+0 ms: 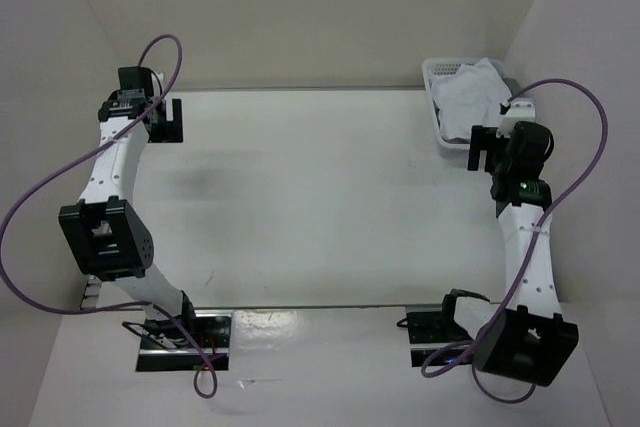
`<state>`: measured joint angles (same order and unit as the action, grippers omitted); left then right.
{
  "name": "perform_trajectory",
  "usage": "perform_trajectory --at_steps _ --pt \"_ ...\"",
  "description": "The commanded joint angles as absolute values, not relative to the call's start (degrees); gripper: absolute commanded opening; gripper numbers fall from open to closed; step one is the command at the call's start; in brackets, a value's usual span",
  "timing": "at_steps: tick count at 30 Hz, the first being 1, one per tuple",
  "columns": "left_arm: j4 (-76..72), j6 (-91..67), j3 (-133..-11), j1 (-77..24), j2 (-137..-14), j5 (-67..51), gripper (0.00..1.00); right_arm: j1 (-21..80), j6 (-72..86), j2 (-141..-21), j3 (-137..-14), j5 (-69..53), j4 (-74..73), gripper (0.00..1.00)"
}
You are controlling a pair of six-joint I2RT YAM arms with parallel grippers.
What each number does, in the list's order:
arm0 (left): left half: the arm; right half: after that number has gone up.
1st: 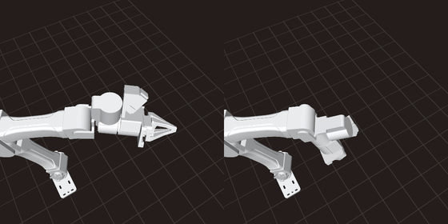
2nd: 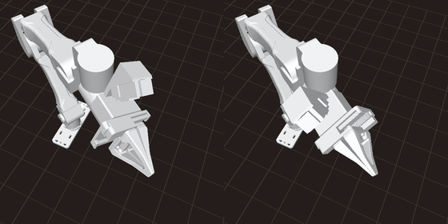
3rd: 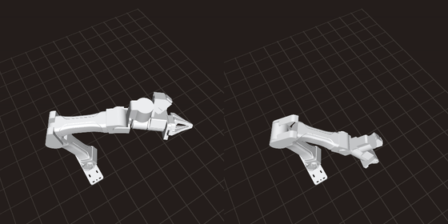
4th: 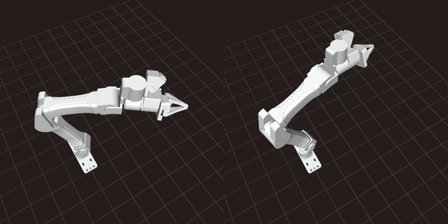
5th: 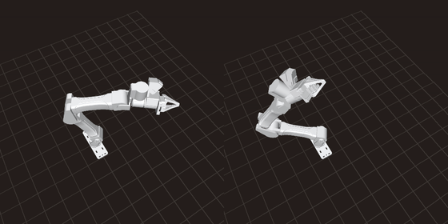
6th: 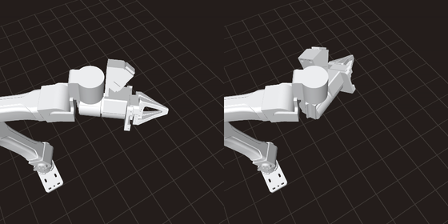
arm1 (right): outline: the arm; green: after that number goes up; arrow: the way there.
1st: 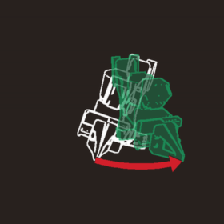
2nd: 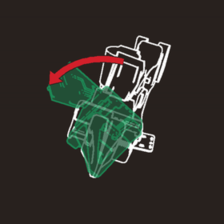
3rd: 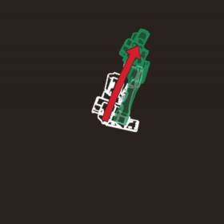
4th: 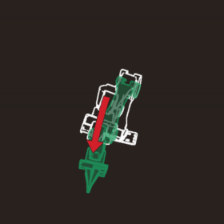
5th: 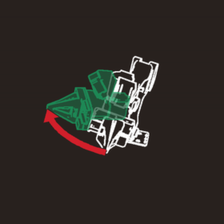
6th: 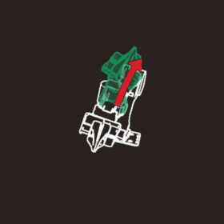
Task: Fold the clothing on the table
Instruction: Grab the skirt from the pile
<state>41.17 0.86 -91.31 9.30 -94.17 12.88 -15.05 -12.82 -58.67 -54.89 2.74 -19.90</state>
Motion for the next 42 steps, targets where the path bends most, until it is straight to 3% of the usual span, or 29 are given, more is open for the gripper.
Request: perform_trajectory --at_steps 1,5,12,18,22,25,34,42 --pt "41.9 -1.4 -91.5 9.8 -95.4 10.6 1.00 -16.5 -16.8 -62.7 -61.7 4.6 -25.6 0.99" --pt "31.6 1.8 -85.9 9.1 -91.1 11.1 1.00 -16.5 -16.2 -73.7 -73.5 1.5 -32.1 0.99" --pt "27.9 4.4 -85.3 9.7 -91.0 13.2 1.00 -15.3 -5.4 -93.2 -87.2 3.3 -33.0 0.99" --pt "27.9 5.6 -85.3 10.2 -87.8 8.0 1.00 -7.0 -4.7 -109.7 -104.0 14.6 -42.5 0.99" --pt "28.5 6.4 -84.2 10.2 -86.6 8.0 1.00 -0.2 -9.4 -109.3 -100.8 19.3 -34.2 0.99" --pt "28.5 6.4 -83.1 10.2 -86.0 8.8 1.00 0.4 -9.9 -115.1 -108.1 18.7 -35.5 0.99" --pt "28.5 8.3 -81.2 10.2 -83.0 9.3 1.00 -8.3 -9.4 -123.4 -120.1 17.1 -35.7 0.99" --pt "30.4 9.9 -81.7 10.2 -81.7 4.6 1.00 -9.7 -9.3 -120.7 -113.6 17.1 -35.1 0.99"
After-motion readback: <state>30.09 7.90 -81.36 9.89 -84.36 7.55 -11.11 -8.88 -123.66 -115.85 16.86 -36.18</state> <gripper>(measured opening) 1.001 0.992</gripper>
